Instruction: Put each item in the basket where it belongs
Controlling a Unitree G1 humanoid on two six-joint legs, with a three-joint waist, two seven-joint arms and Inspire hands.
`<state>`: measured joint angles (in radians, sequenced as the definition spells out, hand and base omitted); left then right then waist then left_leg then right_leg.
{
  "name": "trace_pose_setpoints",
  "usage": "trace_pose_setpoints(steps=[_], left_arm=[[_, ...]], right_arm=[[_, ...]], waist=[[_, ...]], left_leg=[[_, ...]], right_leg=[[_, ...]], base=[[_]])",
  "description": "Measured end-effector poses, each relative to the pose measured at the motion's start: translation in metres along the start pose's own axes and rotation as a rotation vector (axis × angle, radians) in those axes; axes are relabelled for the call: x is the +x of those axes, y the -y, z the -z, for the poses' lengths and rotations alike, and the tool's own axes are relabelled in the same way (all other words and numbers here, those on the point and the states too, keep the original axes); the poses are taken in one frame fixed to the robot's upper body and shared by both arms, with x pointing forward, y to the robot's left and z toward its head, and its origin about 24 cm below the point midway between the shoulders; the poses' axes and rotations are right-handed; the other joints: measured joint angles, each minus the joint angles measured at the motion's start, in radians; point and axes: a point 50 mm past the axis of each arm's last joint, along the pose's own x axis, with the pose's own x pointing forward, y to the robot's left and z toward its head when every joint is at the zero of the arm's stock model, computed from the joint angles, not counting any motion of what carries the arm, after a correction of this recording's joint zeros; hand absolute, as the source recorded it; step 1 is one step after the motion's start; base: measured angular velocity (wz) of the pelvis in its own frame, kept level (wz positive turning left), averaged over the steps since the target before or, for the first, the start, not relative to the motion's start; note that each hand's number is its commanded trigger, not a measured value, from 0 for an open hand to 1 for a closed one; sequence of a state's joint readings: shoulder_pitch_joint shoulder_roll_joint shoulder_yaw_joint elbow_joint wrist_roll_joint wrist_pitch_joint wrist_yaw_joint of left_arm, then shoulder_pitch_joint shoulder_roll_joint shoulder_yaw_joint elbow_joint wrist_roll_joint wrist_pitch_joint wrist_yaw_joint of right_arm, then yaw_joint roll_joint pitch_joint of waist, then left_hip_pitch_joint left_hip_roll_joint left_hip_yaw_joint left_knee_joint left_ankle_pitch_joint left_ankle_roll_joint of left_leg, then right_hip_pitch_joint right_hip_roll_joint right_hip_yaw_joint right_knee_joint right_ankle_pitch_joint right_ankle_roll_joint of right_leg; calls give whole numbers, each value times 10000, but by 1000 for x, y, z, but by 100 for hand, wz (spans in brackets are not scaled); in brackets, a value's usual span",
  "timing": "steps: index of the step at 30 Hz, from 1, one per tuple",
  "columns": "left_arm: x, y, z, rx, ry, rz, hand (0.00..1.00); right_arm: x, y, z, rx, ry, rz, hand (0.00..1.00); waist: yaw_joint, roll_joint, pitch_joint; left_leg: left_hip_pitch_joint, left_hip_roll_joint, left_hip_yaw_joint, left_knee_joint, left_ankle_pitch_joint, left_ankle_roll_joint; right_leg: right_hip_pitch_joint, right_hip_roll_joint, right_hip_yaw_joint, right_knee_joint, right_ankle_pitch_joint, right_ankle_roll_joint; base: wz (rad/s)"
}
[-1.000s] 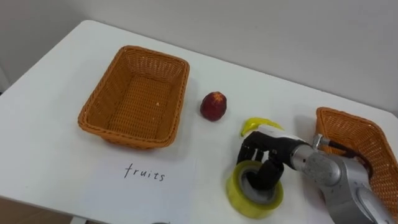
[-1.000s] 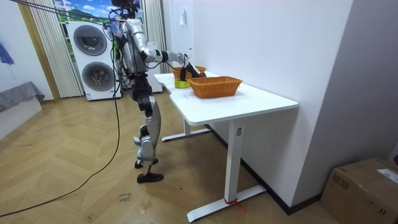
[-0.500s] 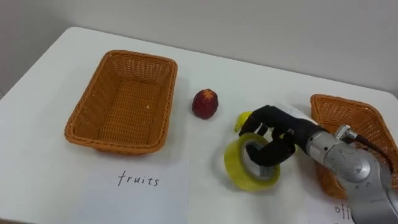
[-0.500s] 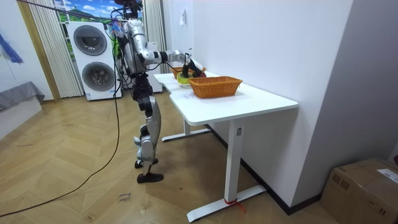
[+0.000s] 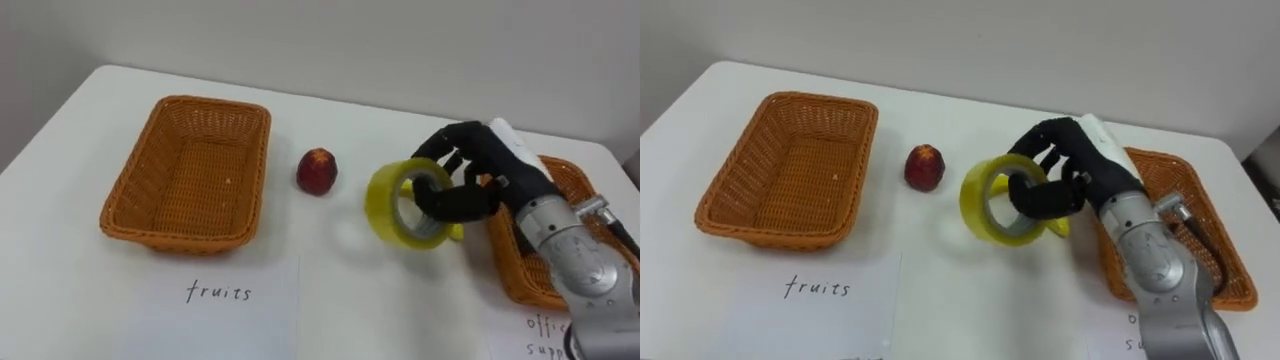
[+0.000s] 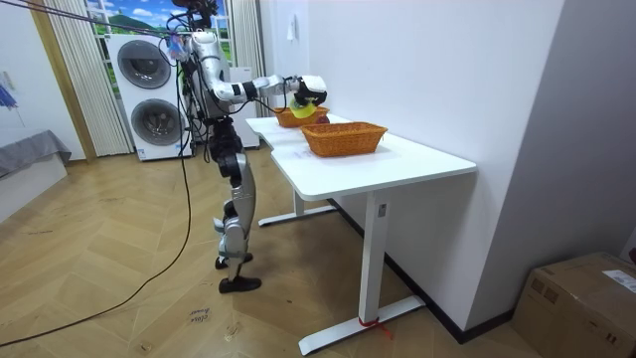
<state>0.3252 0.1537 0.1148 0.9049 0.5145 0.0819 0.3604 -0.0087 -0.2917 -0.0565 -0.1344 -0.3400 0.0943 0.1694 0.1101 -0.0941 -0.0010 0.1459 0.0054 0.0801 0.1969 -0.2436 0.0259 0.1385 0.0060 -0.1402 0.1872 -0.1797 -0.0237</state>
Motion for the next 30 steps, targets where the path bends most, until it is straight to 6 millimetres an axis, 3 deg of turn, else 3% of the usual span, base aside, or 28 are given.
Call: trace_pose_setpoints(steps=[10, 17, 24, 30], left_arm=[[-3, 5, 9, -29, -330, 202, 0], [-5, 8, 14, 18, -467, 541, 0], [-5, 5, 20, -247, -775, 469, 0], [-6, 3, 27, -405, -1026, 384, 0]], right_arm=[[-2, 16, 14, 1648, -392, 2069, 100], [-4, 24, 17, 1765, -461, 2700, 100], [-10, 42, 31, 1836, -1048, 4110, 100], [-11, 43, 33, 1999, -1105, 4336, 100]], waist=[[-301, -29, 15], [-519, -58, 1], [-547, -103, -5], [-823, -115, -10]], left_leg=[[-19, 12, -20, 2, 0, 0], [6, 21, -6, -38, -1, 0], [38, 19, 37, -117, 0, 0], [-14, 37, 166, -127, 0, 0]], right_leg=[[6, -36, -117, 6, -1, 2], [6, -16, -123, -10, -1, 3], [-19, 9, 0, -18, -3, 5], [-120, 18, 37, -9, -2, 5]], base=[[0], [0], [-2], [-3]])
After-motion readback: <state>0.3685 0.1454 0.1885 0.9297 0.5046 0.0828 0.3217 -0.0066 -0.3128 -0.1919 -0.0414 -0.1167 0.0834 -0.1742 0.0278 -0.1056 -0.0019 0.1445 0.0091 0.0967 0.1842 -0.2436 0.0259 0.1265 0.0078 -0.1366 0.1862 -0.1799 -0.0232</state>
